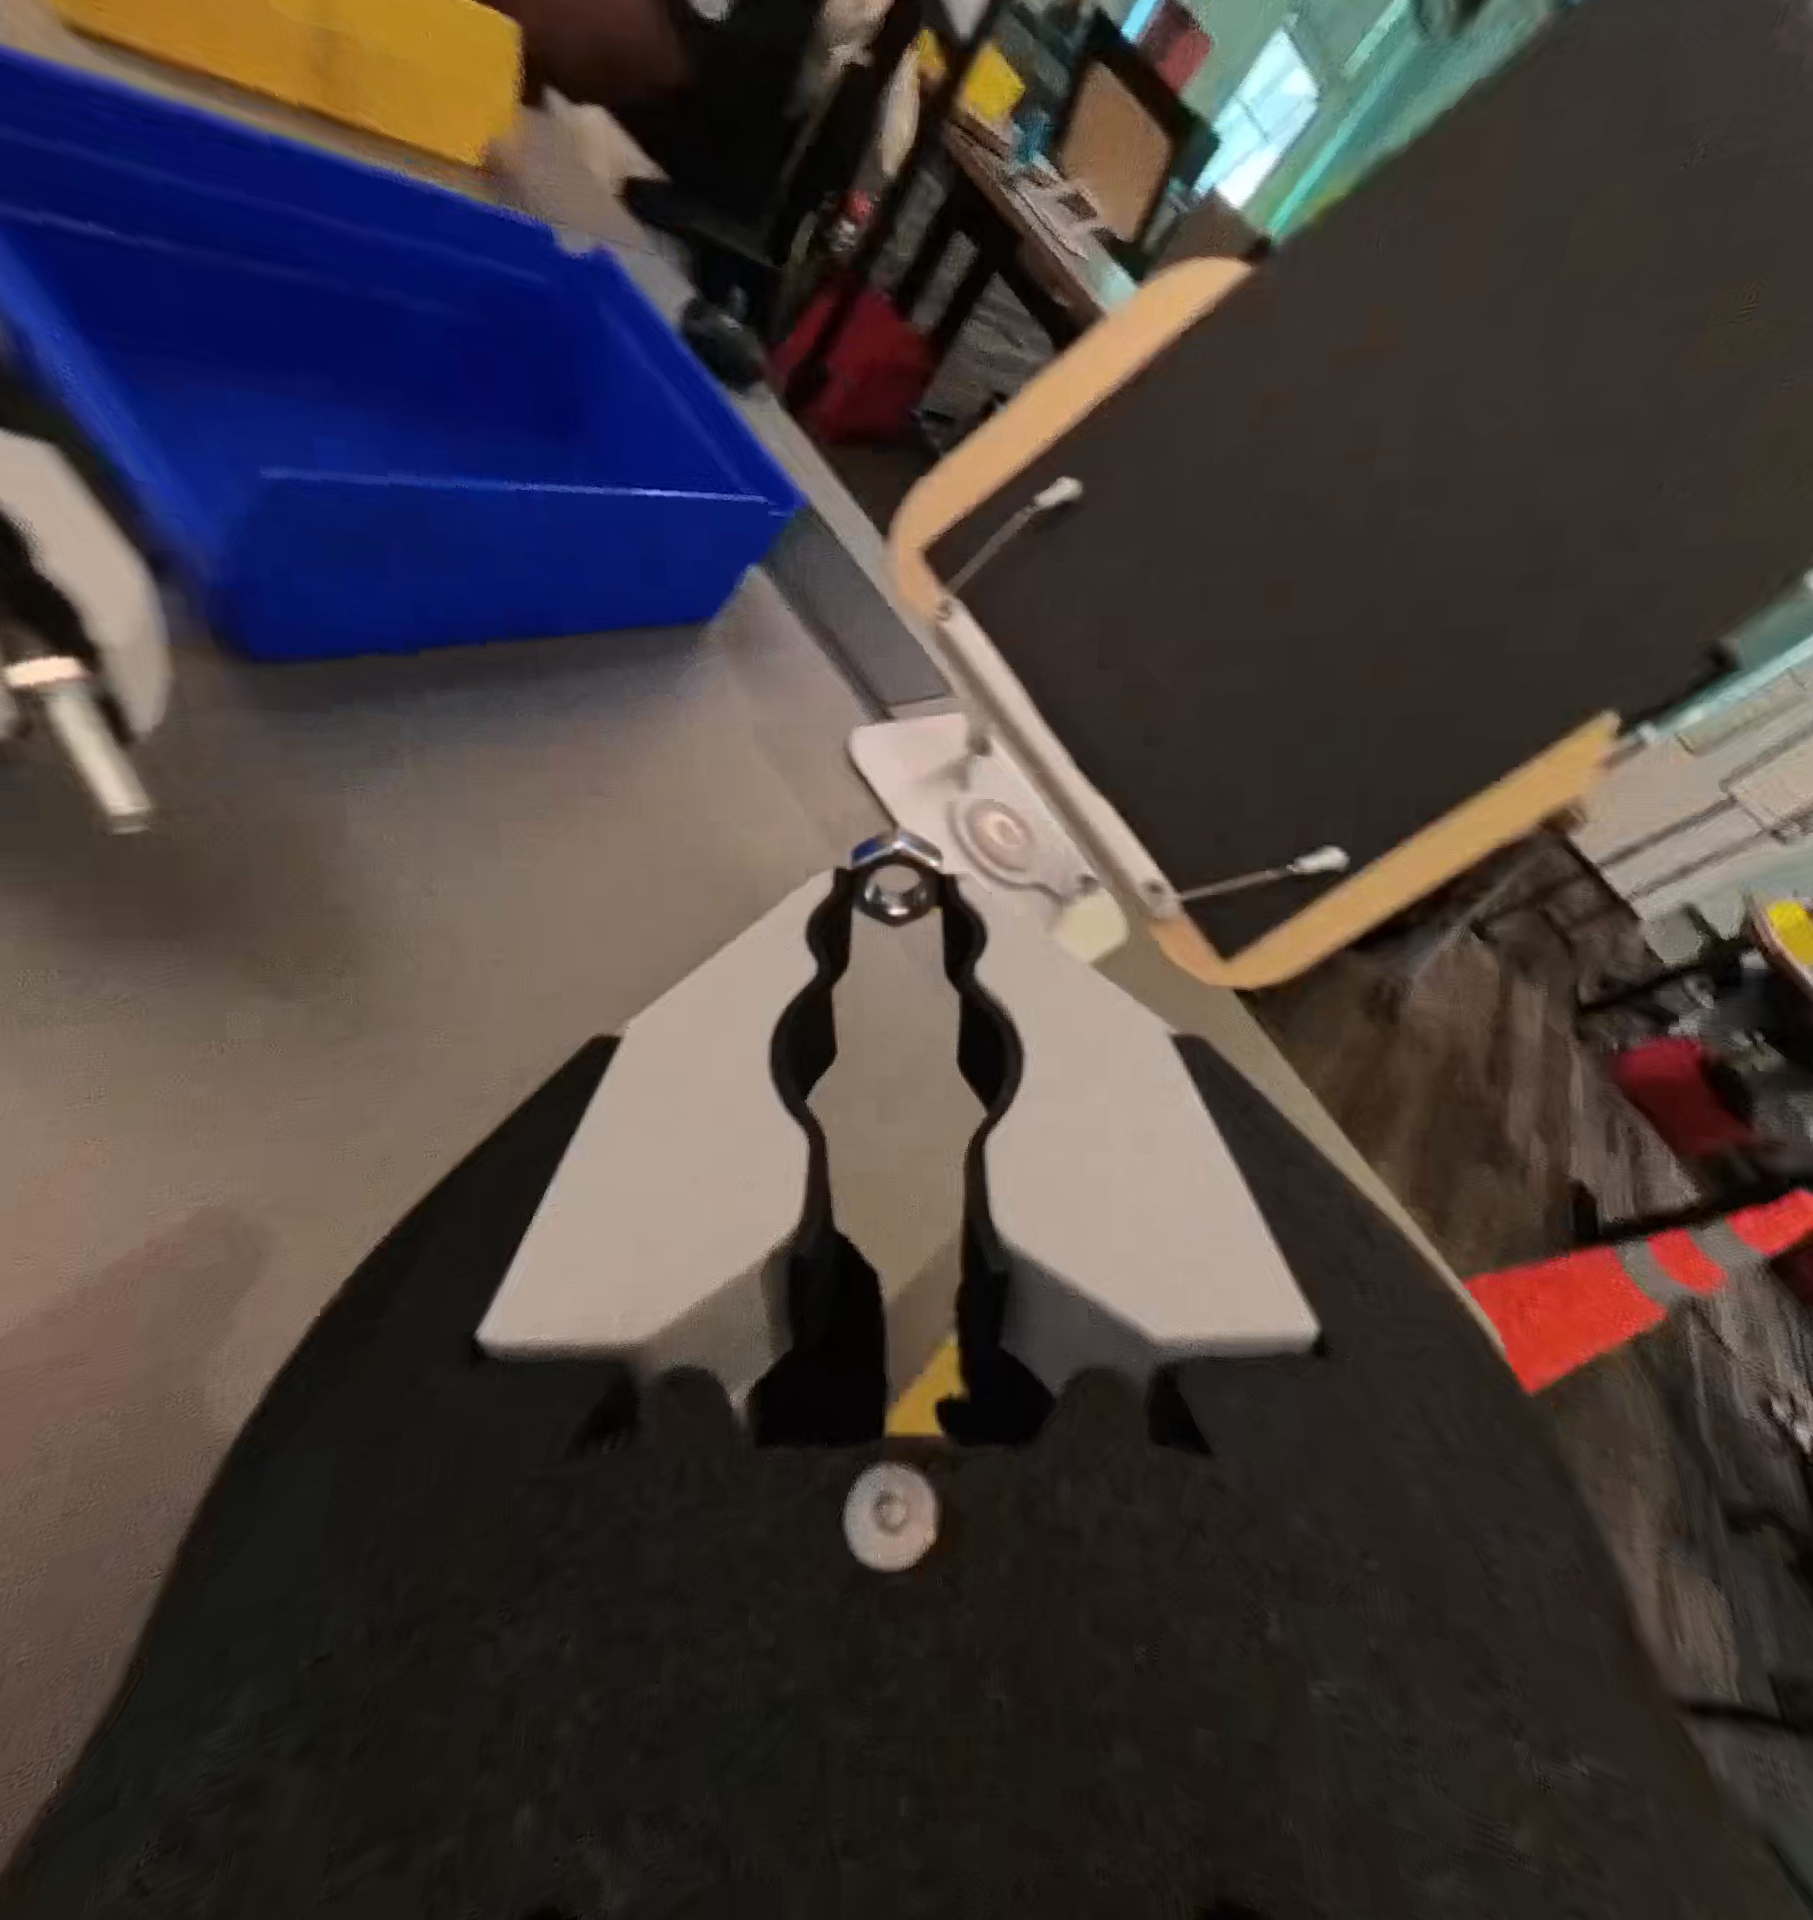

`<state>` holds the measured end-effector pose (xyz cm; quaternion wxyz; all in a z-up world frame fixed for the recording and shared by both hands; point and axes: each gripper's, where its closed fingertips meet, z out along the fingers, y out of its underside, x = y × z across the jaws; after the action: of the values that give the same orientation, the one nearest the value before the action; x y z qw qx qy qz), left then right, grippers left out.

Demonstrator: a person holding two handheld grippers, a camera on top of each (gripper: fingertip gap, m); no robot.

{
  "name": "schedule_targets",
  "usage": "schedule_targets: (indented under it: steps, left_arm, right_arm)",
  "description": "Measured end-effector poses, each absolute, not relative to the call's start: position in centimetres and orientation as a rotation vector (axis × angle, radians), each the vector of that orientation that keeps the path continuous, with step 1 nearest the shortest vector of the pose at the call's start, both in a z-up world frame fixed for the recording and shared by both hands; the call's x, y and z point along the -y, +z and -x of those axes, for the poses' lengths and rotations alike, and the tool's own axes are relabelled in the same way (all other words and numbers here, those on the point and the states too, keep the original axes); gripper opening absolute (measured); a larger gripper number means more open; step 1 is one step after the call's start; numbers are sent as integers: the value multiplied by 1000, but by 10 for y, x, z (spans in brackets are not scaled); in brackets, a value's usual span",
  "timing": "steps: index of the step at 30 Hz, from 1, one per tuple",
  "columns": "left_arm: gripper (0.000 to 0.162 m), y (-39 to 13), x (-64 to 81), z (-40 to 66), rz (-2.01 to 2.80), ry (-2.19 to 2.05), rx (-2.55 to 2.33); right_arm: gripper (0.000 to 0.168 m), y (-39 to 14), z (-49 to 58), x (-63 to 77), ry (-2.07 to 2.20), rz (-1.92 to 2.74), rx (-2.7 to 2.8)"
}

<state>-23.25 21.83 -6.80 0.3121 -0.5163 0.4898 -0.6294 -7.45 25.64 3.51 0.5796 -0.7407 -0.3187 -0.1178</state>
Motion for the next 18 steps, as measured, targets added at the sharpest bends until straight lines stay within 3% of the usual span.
schedule_targets:
  steps: [3, 8, 13, 18]
  left_arm:
    - [17, -73, -215, 231, 1367, -1641, -1326]
    - [18, -73, -217, 231, 1374, -1629, -1318]
    - [18, -77, -216, 230, 1377, -1608, -1351]
    - [17, -84, -211, 226, 1388, -1584, -1397]
  right_arm:
    - [16, 38, -22, -256, -347, 2075, 557]
    - [17, -81, -133, -225, -168, 2760, 207]
    - [17, -168, -149, -224, 20, 2981, 176]
    - [17, -182, -137, -235, 67, 2988, 224]
